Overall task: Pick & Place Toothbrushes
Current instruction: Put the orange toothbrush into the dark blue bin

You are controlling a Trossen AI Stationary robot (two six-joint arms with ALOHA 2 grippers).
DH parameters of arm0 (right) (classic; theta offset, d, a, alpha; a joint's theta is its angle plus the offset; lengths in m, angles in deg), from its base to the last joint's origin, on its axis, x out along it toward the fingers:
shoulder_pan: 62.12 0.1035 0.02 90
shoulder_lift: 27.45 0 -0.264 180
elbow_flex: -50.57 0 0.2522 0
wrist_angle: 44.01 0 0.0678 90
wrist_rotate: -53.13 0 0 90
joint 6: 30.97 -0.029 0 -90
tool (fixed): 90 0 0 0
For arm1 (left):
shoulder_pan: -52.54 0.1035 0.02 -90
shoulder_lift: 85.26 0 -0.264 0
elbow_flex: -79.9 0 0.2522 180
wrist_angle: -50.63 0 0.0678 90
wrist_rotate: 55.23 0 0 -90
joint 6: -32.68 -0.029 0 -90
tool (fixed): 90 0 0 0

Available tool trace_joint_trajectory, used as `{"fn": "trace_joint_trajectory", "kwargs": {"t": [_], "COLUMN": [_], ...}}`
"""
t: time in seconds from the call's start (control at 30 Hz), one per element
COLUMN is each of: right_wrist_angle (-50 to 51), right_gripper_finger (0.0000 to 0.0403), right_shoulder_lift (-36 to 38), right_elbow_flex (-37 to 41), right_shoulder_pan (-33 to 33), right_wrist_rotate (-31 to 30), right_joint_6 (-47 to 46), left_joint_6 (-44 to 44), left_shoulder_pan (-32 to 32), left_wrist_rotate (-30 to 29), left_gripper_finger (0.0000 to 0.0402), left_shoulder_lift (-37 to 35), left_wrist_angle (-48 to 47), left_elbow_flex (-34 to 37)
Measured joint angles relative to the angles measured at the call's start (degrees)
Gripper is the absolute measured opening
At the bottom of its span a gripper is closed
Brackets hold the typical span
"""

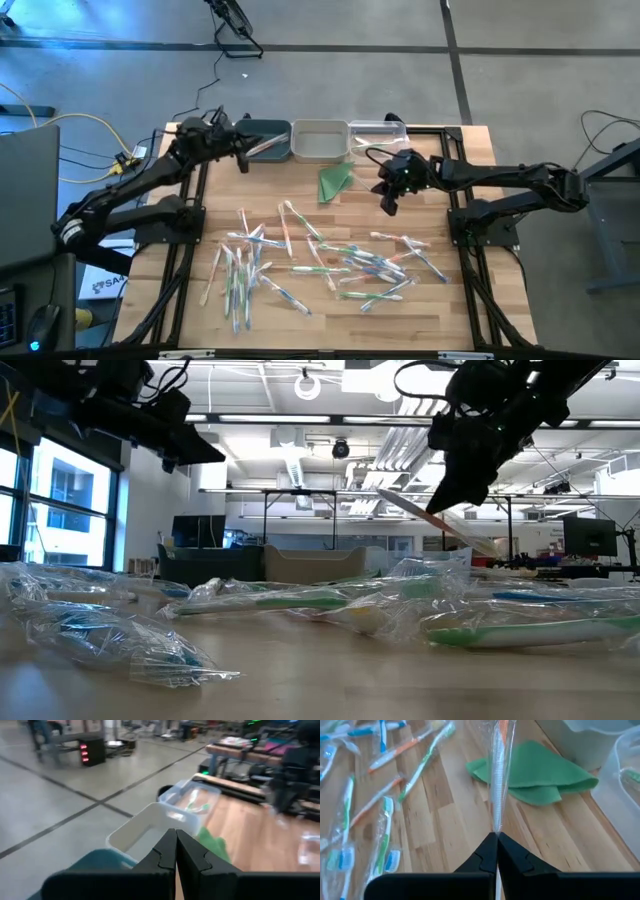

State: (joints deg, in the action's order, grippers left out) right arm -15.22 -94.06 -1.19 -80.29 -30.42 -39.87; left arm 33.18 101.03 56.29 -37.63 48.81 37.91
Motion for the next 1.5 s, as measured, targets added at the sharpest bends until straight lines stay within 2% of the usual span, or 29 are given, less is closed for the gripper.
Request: {"fn": "trace_joint_trajectory", "kwargs": {"t": [0.13,0.47,1.27,1.37,1.5], "right_wrist_angle": [-1.8,-3.8,-3.7,-3.7,-3.7], "right_gripper_finger": [0.0002,0.0002,0.0002,0.0002,0.0002], "right_shoulder_lift": [0.0,0.0,0.0,0.0,0.0], "right_elbow_flex": [0.0,0.0,0.0,0.0,0.0], "right_shoulder_pan": [0.0,0.0,0.0,0.0,0.0], "right_wrist_rotate": [1.5,1.5,2.7,2.7,2.7], "right_joint_6": [0.2,0.4,0.2,0.2,0.2], "left_joint_6": [0.5,3.4,3.9,3.8,3.7], "left_shoulder_pan": [1.6,1.4,1.4,1.4,1.4], "left_wrist_rotate": [6.6,9.5,8.8,8.2,6.3], "left_gripper_finger": [0.0000,0.0000,0.0001,0.0012,0.0051], "left_shoulder_lift": [4.2,15.0,15.5,15.5,15.5], "left_wrist_angle": [3.2,15.5,18.0,18.0,18.0], "left_elbow_flex": [0.0,0.0,0.0,0.0,0.0]}}
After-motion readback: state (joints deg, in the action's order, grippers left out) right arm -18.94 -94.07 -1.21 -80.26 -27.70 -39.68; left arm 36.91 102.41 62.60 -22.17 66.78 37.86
